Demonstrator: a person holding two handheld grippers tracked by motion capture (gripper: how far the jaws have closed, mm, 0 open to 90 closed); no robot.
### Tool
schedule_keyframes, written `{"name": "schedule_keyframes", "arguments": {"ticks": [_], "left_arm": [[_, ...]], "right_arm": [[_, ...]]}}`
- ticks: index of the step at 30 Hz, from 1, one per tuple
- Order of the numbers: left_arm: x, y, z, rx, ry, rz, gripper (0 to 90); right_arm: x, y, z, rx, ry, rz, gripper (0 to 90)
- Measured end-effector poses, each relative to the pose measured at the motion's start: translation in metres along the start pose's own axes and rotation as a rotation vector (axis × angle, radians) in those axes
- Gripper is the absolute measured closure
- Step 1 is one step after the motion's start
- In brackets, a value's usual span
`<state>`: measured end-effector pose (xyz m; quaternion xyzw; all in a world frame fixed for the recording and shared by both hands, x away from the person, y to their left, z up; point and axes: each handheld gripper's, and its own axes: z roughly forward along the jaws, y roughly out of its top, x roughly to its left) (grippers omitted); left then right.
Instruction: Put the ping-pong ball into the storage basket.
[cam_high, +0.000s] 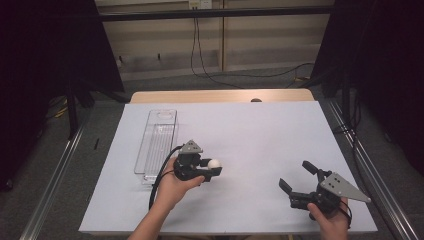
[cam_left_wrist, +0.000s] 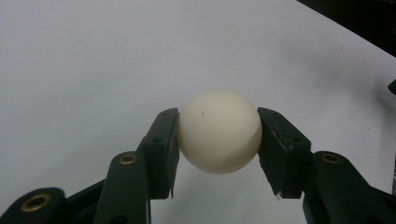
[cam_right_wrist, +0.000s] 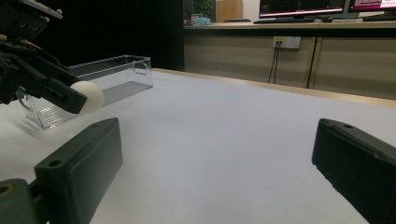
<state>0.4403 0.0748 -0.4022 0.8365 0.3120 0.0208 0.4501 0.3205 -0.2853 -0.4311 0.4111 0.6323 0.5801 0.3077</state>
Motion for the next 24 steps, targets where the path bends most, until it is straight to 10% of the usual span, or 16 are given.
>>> {"name": "schedule_keyframes", "arguments": {"ticks": [24], "left_arm": [[0.0082,0.0025,-0.0093,0.002,0.02,-0.016,51.1]], "right_arm": [[-0.0003,-0.0003,0.0001,0.005,0.001,-0.009,1.5]]}}
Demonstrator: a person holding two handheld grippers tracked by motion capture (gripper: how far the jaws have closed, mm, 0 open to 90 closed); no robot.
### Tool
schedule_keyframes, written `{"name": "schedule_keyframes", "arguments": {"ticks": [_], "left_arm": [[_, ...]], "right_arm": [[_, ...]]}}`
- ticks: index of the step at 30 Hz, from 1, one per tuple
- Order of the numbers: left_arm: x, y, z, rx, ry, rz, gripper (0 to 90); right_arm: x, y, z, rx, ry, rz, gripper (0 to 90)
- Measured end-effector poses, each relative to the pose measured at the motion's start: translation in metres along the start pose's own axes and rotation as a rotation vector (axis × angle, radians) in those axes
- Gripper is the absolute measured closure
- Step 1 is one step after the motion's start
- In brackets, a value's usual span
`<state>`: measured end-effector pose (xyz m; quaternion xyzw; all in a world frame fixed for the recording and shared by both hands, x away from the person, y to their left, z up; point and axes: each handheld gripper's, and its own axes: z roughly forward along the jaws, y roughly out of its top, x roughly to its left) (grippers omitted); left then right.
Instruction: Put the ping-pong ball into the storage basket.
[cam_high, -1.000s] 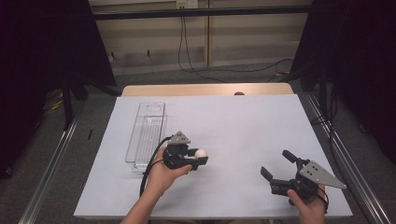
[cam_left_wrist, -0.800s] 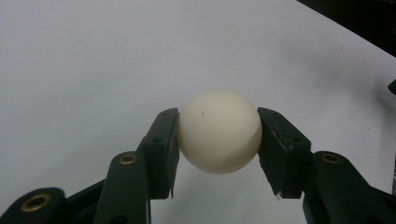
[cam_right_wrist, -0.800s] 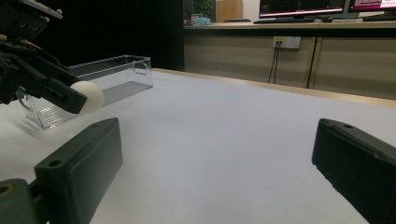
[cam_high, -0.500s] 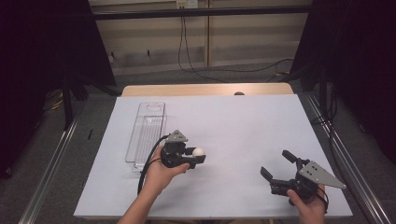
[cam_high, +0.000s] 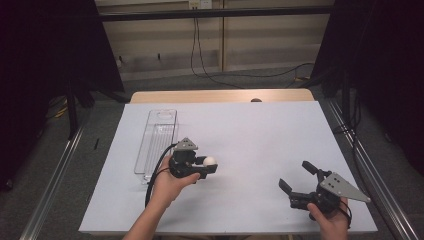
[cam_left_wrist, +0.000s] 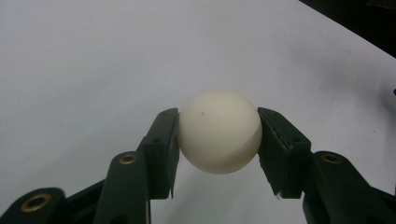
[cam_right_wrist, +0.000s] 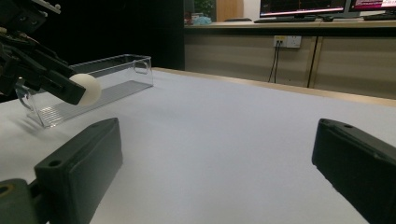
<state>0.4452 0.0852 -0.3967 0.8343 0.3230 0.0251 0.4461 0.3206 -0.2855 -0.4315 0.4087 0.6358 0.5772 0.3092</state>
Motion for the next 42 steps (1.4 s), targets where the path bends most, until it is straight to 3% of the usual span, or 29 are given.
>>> {"name": "schedule_keyframes", "arguments": {"ticks": [42], "left_arm": [[0.008,0.007,-0.015,0.008,0.025,-0.019,51.1]], "right_arm": [[0.0,0.0,0.0,0.0,0.003,-0.002,1.5]]}}
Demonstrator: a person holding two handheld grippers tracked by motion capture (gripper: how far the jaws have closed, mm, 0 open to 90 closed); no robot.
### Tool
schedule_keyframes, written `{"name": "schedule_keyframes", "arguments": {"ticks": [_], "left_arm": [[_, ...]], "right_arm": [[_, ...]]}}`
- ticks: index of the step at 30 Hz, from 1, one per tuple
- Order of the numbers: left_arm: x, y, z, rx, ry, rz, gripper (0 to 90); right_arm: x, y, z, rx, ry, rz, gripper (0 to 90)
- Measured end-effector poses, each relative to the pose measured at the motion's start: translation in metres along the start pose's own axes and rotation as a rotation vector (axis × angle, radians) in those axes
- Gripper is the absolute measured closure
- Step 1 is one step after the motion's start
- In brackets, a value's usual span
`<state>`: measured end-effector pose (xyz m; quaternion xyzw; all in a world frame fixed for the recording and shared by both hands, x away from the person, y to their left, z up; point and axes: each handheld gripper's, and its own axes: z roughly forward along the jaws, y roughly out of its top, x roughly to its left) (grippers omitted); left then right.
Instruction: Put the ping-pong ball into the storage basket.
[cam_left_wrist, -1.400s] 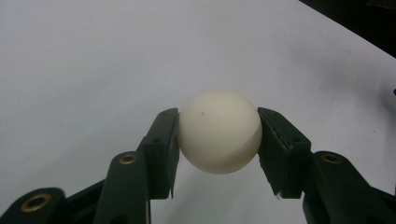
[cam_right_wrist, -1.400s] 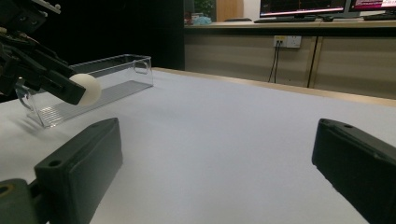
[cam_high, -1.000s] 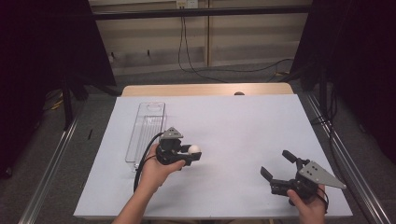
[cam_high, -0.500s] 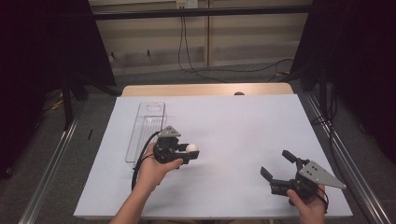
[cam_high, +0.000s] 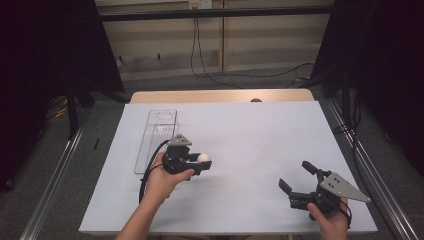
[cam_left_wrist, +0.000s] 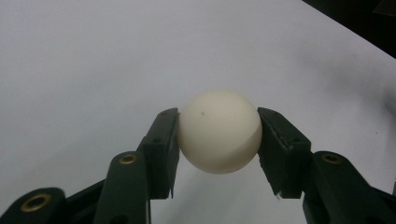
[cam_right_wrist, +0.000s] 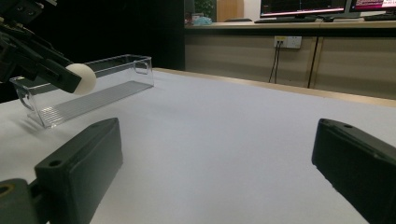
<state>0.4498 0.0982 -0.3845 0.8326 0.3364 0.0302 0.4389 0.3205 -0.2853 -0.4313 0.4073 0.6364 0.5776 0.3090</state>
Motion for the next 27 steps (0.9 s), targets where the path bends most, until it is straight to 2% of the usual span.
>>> {"name": "schedule_keyframes", "arguments": {"ticks": [5,9,11,18,19,21,27], "left_arm": [[0.002,0.002,-0.003,0.017,0.009,0.011,51.1],[0.003,0.001,-0.003,-0.005,0.003,-0.005,51.1],[0.003,0.002,-0.005,0.012,0.01,0.002,51.1],[0.006,0.002,-0.008,0.009,0.017,-0.005,51.1],[0.007,0.002,-0.009,0.015,0.02,0.004,51.1],[0.007,0.002,-0.008,-0.003,0.02,-0.006,51.1],[0.009,0.003,-0.011,0.004,0.02,-0.008,51.1]], "right_arm": [[0.0,0.0,0.0,0.002,0.001,-0.001,1.5],[0.0,0.0,0.0,0.0,0.004,-0.001,1.5],[0.0,0.0,0.0,0.003,0.003,-0.002,1.5],[0.0,0.0,0.0,0.001,0.004,-0.002,1.5],[0.0,0.0,0.0,0.001,0.005,-0.002,1.5],[0.0,0.0,0.0,0.0,0.007,-0.001,1.5],[0.001,0.0,0.0,0.009,0.012,-0.001,1.5]]}}
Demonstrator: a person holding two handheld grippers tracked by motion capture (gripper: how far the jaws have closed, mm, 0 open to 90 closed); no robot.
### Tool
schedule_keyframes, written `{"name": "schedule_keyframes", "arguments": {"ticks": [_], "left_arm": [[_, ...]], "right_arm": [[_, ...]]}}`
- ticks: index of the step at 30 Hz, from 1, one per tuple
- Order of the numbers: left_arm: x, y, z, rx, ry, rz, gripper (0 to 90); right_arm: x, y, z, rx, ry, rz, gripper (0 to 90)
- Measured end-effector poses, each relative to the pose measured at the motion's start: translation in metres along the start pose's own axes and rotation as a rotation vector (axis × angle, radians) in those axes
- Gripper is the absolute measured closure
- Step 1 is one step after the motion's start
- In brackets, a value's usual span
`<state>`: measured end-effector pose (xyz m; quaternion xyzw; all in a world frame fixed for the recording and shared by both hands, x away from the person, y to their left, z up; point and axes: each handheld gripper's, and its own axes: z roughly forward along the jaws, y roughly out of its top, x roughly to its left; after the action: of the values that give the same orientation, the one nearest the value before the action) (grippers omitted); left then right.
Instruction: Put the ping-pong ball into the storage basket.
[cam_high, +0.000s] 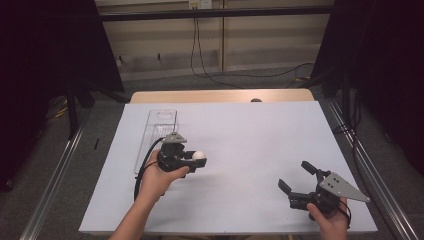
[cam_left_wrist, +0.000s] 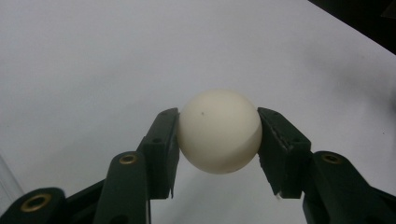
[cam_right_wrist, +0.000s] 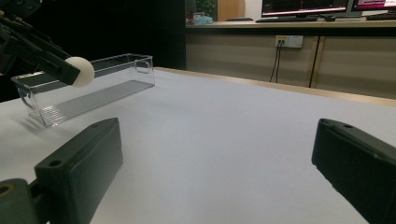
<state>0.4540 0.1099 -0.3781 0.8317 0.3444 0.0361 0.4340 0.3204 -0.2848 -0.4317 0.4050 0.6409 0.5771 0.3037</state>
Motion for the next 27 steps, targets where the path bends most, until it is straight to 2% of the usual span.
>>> {"name": "schedule_keyframes", "arguments": {"ticks": [6,8,12,15,18,19,21,26,27], "left_arm": [[0.0024,0.0008,-0.0028,0.006,0.016,0.003,51.1],[0.0027,0.0005,-0.0027,-0.008,0.012,-0.003,51.1],[0.0035,0.0016,-0.0052,0.007,0.017,-0.002,51.1],[0.0043,0.0016,-0.0055,-0.008,0.017,-0.001,51.1],[0.0056,0.0019,-0.0066,-0.005,0.023,-0.002,51.2],[0.0061,0.0019,-0.007,-0.005,0.013,-0.007,51.2],[0.0065,0.0026,-0.0083,0.003,0.027,-0.004,51.1],[0.0078,0.003,-0.0095,-0.006,0.016,-0.008,51.2],[0.0078,0.0033,-0.0101,-0.001,0.025,-0.006,51.2]], "right_arm": [[-0.0003,-0.0001,-0.0003,0.0,-0.001,-0.003,1.5],[-0.0005,0.0,-0.0002,-0.001,-0.001,-0.005,1.5],[-0.0002,-0.0001,0.0002,-0.004,-0.003,-0.002,1.5],[-0.0005,0.0,-0.0001,-0.006,-0.006,-0.007,1.5],[-0.0004,-0.0001,0.0002,-0.005,-0.004,-0.006,1.5],[-0.0004,-0.0001,0.0002,-0.006,-0.004,-0.005,1.5],[-0.0004,0.0,-0.0003,-0.005,-0.006,-0.004,1.5],[-0.0007,0.0,-0.0002,-0.007,-0.002,-0.004,1.5],[-0.0007,0.0,-0.0002,-0.007,-0.003,-0.004,1.5]]}}
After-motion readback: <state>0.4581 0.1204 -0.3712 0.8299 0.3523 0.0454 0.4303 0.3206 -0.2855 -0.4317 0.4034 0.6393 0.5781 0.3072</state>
